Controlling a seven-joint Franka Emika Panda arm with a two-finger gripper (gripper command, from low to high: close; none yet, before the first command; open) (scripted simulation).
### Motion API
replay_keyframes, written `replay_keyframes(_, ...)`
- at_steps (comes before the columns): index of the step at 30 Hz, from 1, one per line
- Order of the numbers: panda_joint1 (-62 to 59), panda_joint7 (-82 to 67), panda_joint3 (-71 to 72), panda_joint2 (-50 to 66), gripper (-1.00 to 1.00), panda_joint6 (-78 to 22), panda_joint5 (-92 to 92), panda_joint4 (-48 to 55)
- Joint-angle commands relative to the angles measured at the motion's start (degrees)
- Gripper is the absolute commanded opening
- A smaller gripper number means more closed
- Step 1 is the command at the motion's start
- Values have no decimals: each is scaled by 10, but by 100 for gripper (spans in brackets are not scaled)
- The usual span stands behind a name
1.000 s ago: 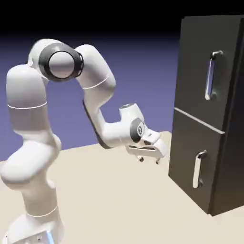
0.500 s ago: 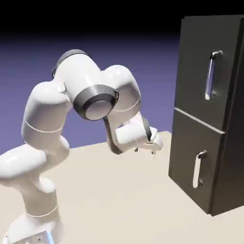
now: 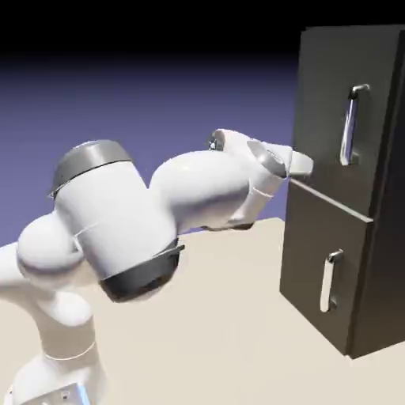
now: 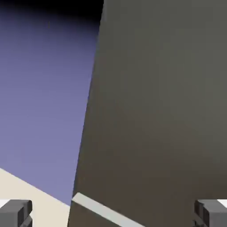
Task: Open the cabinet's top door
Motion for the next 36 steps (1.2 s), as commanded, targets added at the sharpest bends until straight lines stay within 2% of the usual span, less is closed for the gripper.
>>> replay_keyframes(1,-19,12,21,18,0,-3,-24,6)
replay_keyframes(4,-76,38,72,65,0,-6,-88,23)
replay_keyframes(9,-136,134,64,104,0,1,-91,0)
replay_keyframes(15,-44,132,26,93,0,-7,-114,80)
replay_keyframes(16,-44,132,26,93,-100,-7,-114,80)
replay_keyframes(17,-44,132,26,93,-100,-7,-114,80)
replay_keyframes(25,-140,234,123,84,-100,-206,-136,-69)
replay_keyframes(36,-199,326,278,29,-100,-480,-40,-196)
